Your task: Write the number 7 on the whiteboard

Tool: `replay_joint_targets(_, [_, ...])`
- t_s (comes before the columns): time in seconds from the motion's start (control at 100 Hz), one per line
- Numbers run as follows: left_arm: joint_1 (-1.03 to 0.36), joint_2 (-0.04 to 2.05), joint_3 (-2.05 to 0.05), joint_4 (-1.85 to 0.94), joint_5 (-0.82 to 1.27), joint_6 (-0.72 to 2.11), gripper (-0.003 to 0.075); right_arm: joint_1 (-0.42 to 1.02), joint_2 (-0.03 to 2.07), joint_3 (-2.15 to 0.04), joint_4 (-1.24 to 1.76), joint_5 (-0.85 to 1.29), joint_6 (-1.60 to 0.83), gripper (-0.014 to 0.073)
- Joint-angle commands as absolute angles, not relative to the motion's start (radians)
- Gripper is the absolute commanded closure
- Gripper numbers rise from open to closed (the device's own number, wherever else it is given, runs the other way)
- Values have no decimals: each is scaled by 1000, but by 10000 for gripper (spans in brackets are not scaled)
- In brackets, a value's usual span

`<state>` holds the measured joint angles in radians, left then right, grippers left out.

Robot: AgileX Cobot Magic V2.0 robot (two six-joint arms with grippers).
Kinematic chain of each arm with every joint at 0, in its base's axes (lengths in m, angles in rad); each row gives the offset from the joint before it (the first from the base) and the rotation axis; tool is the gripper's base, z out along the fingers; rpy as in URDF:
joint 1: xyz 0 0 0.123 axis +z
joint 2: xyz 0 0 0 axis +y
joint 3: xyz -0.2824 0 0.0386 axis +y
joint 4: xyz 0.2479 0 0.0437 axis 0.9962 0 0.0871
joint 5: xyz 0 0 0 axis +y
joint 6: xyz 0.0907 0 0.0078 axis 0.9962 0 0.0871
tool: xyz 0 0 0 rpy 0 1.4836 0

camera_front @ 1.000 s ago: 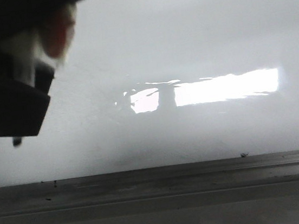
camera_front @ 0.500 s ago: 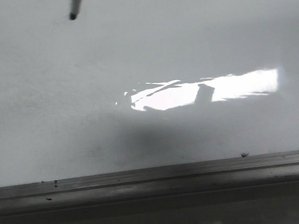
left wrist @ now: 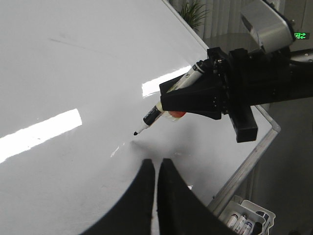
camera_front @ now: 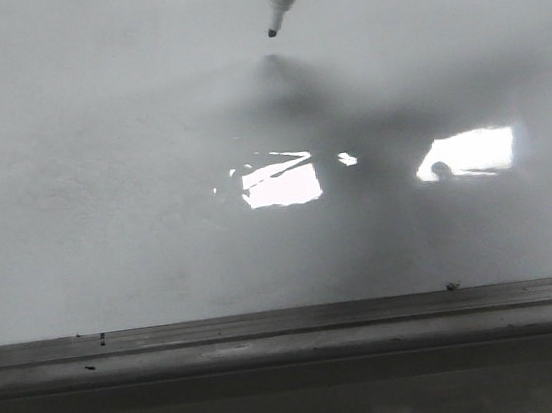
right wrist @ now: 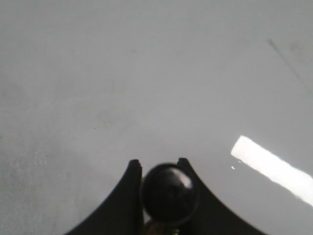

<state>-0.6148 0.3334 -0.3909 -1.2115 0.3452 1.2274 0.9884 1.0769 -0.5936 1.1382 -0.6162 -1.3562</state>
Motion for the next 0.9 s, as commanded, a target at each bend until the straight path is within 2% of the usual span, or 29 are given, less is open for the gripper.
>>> replay_joint_targets(0.0, [-614, 340, -418, -1245, 320, 1215, 741, 957, 1068, -628, 1092, -612, -1323, 665])
replay_joint_targets(0.12, [-614, 340, -418, -1243, 320, 1215, 741, 946, 1068, -628, 1087, -543, -1323, 665])
replay_joint_targets(0.32, [-614, 340, -418, -1235, 320, 1215, 741, 944, 1093, -628, 1120, -605, -1323, 665])
replay_joint_targets(0.47, [-614, 340, -418, -1235, 320, 1215, 741, 903, 1106, -626, 1209, -570, -1338, 665])
replay_joint_targets(0.76, [-614, 340, -418, -1235, 320, 1215, 741, 895, 1049, -626, 1586, -652, -1732, 665])
replay_joint_targets(0.89, [-614, 340, -418, -1235, 320, 1215, 741, 895, 990, -626, 1648, -699, -1805, 665])
